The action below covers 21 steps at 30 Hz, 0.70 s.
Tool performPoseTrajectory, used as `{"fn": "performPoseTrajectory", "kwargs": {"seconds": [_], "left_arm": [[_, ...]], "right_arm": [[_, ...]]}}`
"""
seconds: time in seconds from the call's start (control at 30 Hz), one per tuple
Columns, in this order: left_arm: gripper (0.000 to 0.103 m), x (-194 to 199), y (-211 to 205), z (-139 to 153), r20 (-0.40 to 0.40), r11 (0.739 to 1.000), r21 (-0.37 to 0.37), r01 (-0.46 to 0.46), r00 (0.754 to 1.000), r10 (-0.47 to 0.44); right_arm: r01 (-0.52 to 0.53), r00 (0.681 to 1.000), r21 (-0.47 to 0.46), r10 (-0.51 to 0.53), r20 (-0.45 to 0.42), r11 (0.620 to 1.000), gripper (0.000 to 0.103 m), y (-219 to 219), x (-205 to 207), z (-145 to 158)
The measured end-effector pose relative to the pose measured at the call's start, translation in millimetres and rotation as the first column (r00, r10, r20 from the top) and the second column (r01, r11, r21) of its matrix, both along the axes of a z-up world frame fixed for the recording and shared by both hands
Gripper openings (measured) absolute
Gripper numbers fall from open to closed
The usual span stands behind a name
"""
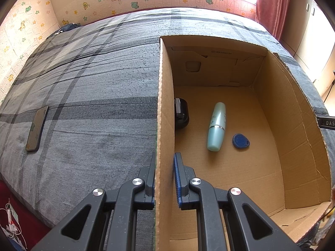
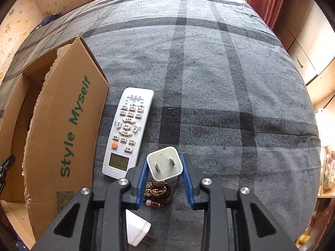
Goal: Organize rigid objects
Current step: 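Carry the white charger plug with the right gripper over the box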
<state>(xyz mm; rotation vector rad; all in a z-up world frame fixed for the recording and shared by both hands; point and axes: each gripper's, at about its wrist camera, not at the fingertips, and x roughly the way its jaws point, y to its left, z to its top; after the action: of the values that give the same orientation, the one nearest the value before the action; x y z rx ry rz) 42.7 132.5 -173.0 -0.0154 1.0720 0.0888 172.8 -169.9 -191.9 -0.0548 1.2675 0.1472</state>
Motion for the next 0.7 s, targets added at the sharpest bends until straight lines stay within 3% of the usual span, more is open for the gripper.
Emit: {"fn": "performPoseTrajectory", "kwargs": {"seconds": [0.7], "left_arm": [[0.014,1,-2,-1,-0.002,1.0,0.002,-0.001,1.0,0.001]], "right_arm": [[-0.111,0.991,-0.021,0.112,0.078,0.994,0.033,55,-21,96]]}}
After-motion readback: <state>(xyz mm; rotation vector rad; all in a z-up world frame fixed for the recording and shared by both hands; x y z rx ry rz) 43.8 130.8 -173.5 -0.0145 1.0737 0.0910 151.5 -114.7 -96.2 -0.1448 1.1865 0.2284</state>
